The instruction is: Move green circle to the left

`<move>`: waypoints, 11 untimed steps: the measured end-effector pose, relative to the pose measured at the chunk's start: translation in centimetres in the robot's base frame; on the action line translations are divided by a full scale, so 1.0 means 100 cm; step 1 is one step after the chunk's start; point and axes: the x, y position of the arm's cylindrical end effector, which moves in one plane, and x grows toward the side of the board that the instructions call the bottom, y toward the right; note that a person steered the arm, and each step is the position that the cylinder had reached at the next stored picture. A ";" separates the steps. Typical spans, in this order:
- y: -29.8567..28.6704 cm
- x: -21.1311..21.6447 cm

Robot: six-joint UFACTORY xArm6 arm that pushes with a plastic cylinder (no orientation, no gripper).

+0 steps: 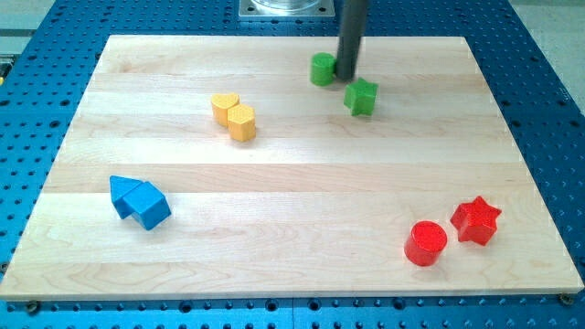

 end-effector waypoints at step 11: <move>-0.220 -0.031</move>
